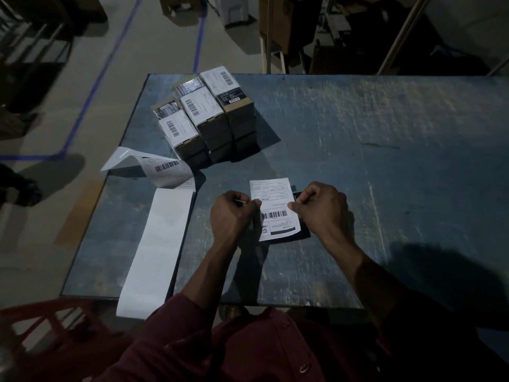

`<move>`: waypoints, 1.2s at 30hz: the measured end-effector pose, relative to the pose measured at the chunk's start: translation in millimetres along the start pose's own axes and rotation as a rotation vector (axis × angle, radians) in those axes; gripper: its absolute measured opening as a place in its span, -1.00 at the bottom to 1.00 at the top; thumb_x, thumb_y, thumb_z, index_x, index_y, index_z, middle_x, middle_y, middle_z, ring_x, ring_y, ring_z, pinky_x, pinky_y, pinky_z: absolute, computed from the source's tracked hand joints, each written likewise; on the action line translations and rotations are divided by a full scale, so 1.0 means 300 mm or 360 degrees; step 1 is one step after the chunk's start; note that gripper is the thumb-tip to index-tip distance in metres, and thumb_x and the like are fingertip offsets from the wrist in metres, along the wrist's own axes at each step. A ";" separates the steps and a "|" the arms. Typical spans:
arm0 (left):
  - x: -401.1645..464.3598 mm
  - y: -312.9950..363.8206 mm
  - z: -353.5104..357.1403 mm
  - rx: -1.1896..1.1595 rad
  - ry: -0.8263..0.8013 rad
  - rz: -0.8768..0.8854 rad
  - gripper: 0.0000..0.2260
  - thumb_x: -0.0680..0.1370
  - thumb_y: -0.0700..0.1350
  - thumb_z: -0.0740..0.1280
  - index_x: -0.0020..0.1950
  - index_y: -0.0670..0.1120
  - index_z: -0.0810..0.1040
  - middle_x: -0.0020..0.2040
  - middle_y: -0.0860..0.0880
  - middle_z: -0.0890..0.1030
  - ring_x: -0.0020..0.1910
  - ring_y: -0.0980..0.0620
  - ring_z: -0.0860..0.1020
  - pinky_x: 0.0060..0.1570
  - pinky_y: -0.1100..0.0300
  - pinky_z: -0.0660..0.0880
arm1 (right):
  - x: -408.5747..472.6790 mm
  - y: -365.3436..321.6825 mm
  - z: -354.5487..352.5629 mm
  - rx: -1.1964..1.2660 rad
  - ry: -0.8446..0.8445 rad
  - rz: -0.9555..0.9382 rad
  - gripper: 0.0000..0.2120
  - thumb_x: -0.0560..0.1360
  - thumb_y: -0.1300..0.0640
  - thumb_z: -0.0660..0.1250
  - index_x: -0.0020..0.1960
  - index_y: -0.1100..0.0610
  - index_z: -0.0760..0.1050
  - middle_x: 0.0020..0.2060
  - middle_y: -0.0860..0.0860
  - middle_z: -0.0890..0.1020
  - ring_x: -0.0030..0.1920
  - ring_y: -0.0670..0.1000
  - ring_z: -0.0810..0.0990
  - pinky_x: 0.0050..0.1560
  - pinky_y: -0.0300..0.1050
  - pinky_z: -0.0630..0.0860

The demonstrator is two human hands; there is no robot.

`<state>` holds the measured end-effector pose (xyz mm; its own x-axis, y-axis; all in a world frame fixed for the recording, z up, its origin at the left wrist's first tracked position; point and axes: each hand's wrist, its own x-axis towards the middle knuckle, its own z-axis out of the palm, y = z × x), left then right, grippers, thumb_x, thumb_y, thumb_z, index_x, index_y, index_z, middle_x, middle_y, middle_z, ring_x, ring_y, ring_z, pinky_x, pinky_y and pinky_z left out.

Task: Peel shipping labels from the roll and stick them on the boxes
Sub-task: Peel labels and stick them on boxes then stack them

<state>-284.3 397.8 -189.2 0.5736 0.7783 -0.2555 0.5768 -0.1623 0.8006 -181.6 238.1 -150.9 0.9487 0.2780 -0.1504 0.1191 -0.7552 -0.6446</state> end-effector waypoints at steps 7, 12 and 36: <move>0.008 -0.009 -0.024 -0.0117 -0.0038 -0.0036 -0.73 0.39 0.08 0.65 -0.20 -0.03 0.64 -0.29 0.04 0.72 -0.27 0.02 0.71 -0.08 -0.09 0.68 | 0.022 0.021 -0.026 0.0037 -0.0046 0.0107 -0.70 0.28 -0.02 0.71 -0.21 0.06 0.62 -0.28 -0.08 0.68 -0.28 -0.10 0.63 -0.40 -0.29 0.29; 0.007 -0.019 -0.027 -0.0175 -0.0086 -0.0055 -0.69 0.40 0.18 0.61 -0.18 -0.02 0.66 -0.28 0.05 0.73 -0.26 0.03 0.72 -0.06 -0.13 0.68 | 0.033 0.038 -0.037 0.0139 -0.0078 0.0102 -0.70 0.33 -0.06 0.68 -0.19 0.06 0.61 -0.30 -0.14 0.65 -0.28 -0.18 0.59 -0.37 -0.28 0.27; -0.081 -0.059 -0.103 -0.0372 -0.0898 0.0587 0.06 0.37 -0.48 0.57 0.69 -0.05 0.05 0.54 0.02 0.41 0.47 0.19 0.46 0.29 0.26 0.51 | 0.140 0.203 -0.067 0.0149 -0.0703 -0.0587 -0.15 0.23 0.16 0.72 0.40 -0.24 0.46 0.29 -0.22 0.60 0.29 -0.19 0.58 0.29 -0.32 0.48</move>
<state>-326.3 400.5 -180.6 0.9573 0.2549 -0.1367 0.1838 -0.1712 0.9679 -128.7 191.9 -181.4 0.6351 0.7490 -0.1888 0.3730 -0.5113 -0.7742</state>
